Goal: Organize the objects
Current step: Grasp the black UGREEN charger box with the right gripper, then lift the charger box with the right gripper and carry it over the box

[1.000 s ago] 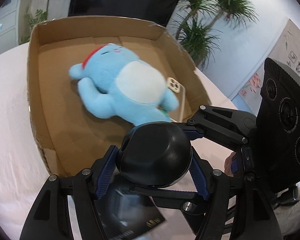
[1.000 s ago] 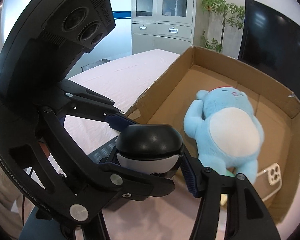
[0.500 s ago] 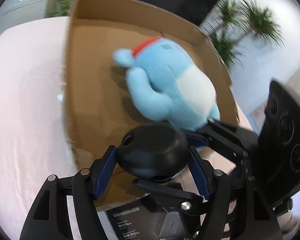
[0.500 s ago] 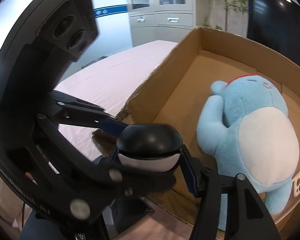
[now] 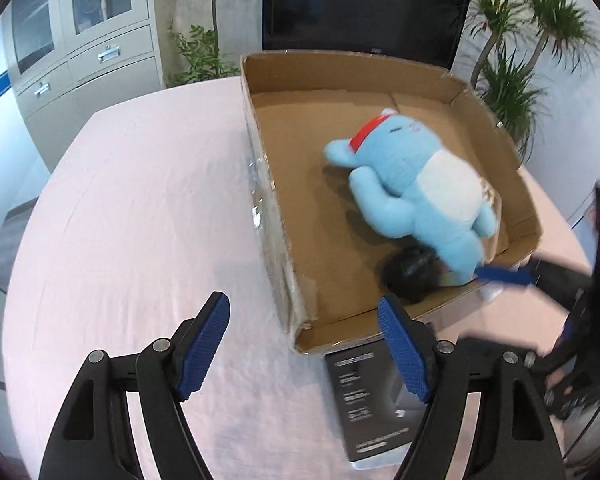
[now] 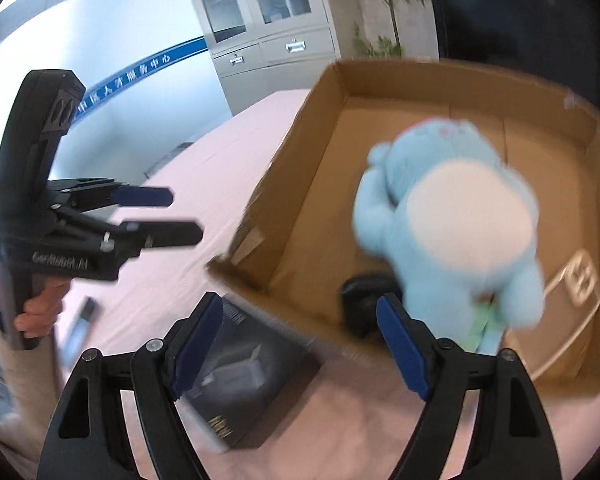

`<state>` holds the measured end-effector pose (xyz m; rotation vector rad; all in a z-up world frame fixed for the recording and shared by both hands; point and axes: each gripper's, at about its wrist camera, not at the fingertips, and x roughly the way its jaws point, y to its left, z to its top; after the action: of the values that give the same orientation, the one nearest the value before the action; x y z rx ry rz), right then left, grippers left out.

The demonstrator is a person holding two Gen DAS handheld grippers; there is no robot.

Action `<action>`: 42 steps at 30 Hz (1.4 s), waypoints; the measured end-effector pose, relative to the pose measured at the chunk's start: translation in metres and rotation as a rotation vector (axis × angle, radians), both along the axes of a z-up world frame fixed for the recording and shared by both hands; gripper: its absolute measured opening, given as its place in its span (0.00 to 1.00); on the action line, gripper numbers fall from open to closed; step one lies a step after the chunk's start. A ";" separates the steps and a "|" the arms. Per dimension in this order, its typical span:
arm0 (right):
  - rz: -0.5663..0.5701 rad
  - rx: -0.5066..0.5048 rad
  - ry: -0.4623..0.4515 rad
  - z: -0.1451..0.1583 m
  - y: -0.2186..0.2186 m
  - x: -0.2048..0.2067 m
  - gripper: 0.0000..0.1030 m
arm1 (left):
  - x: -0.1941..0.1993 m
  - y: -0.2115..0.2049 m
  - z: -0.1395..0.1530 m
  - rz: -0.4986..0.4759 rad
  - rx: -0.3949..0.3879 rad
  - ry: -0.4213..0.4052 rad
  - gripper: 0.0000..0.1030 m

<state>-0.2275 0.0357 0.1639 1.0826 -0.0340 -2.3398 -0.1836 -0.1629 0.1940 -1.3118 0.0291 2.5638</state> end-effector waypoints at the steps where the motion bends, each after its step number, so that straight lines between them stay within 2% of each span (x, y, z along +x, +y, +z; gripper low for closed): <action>1: 0.000 -0.032 -0.036 -0.003 0.002 0.003 0.77 | 0.003 -0.004 -0.002 -0.002 0.042 0.002 0.77; 3: 0.004 -0.082 -0.104 -0.010 0.005 0.006 0.77 | 0.008 -0.007 -0.017 -0.030 0.149 -0.049 0.77; 6: -0.004 -0.122 -0.176 -0.023 0.007 0.002 0.77 | 0.026 -0.023 -0.047 0.006 0.235 -0.115 0.77; 8: -0.010 -0.163 -0.222 -0.036 0.006 0.002 0.77 | 0.035 -0.034 -0.067 0.026 0.320 -0.158 0.77; 11: -0.035 -0.248 -0.312 -0.060 0.009 -0.004 0.77 | 0.044 -0.032 -0.095 -0.002 0.426 -0.236 0.77; 12: -0.043 -0.276 -0.340 -0.068 0.012 -0.001 0.77 | 0.047 -0.026 -0.101 -0.009 0.419 -0.253 0.77; 13: -0.039 -0.309 -0.375 -0.077 0.012 -0.002 0.74 | 0.050 -0.017 -0.106 -0.018 0.379 -0.259 0.72; 14: -0.032 -0.341 -0.412 -0.086 0.011 -0.003 0.65 | 0.053 -0.008 -0.110 -0.027 0.350 -0.255 0.68; 15: -0.034 -0.340 -0.435 -0.093 0.010 -0.001 0.58 | 0.055 -0.007 -0.110 -0.021 0.377 -0.242 0.65; 16: -0.043 -0.356 -0.433 -0.095 0.013 0.006 0.55 | 0.058 -0.005 -0.111 -0.028 0.405 -0.253 0.60; 18: -0.043 -0.408 -0.458 -0.100 0.023 0.008 0.52 | 0.063 0.003 -0.109 -0.031 0.387 -0.246 0.59; 23: -0.026 -0.409 -0.442 -0.099 0.032 0.019 0.52 | 0.083 0.028 -0.096 -0.034 0.303 -0.199 0.59; 33: -0.028 -0.412 -0.336 -0.068 0.074 0.059 0.52 | 0.107 0.071 -0.059 -0.102 0.248 -0.129 0.59; 42: -0.067 -0.421 -0.265 -0.044 0.107 0.072 0.52 | 0.116 0.106 -0.032 -0.156 0.214 -0.078 0.59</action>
<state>-0.1556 0.1425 0.1197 1.1724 -0.6390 -2.0951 -0.0679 -0.0571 0.1618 -1.2736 -0.1480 2.3120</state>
